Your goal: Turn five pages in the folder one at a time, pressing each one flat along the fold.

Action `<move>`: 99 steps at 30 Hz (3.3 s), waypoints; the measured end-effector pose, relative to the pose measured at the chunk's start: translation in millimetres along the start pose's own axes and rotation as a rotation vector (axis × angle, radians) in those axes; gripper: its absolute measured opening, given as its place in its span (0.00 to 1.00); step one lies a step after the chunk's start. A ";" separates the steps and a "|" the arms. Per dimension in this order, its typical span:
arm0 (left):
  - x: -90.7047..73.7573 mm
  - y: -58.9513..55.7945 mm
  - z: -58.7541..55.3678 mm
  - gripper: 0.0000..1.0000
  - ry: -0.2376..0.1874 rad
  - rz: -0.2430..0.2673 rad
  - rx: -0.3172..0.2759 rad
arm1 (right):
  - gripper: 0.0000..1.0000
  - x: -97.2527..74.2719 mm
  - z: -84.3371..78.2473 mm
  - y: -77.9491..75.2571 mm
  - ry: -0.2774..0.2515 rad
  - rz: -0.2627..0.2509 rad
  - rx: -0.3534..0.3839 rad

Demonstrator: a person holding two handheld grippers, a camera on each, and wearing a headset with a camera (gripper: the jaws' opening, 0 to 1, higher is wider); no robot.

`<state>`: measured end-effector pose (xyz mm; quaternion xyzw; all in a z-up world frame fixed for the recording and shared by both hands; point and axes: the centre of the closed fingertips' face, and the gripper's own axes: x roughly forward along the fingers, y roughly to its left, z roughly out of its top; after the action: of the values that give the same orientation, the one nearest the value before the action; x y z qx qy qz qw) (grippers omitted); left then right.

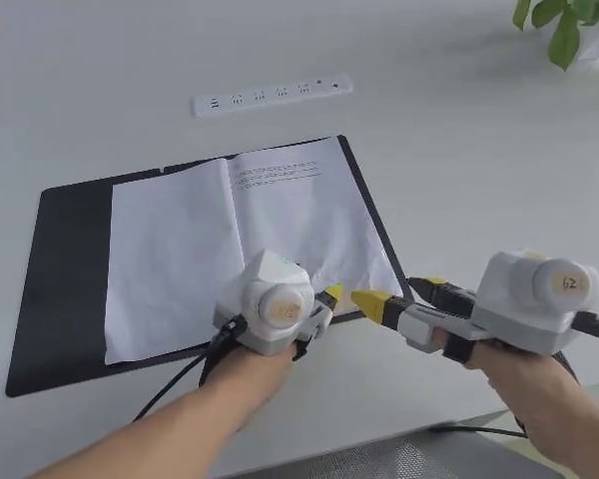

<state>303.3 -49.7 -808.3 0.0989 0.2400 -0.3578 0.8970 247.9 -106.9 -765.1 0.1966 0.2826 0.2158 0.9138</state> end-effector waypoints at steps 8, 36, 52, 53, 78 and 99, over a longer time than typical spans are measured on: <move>3.1 2.0 0.5 0.24 -0.005 0.012 0.017 | 0.57 -2.5 0.7 -2.8 -0.003 -0.011 0.014; 3.4 9.8 0.4 0.06 -0.007 0.041 0.010 | 0.13 16.8 2.0 -24.7 0.013 -0.057 0.160; 2.2 11.1 2.1 0.08 0.003 0.035 -0.032 | 0.00 15.0 11.5 -17.5 -0.003 -0.082 0.132; 2.0 10.7 2.3 0.08 0.008 0.030 -0.032 | 0.00 14.8 13.0 -16.2 -0.005 -0.080 0.127; -90.4 48.4 38.7 0.21 -0.084 0.056 -0.098 | 0.00 6.1 46.1 54.3 -0.089 0.072 0.034; -194.3 106.8 23.8 0.22 -0.139 0.202 -0.139 | 0.00 42.4 46.7 162.8 -0.072 0.258 -0.059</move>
<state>263.3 134.9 -689.6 0.0354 0.1903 -0.2540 0.9476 261.5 38.5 -669.4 0.2120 0.2157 0.3325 0.8933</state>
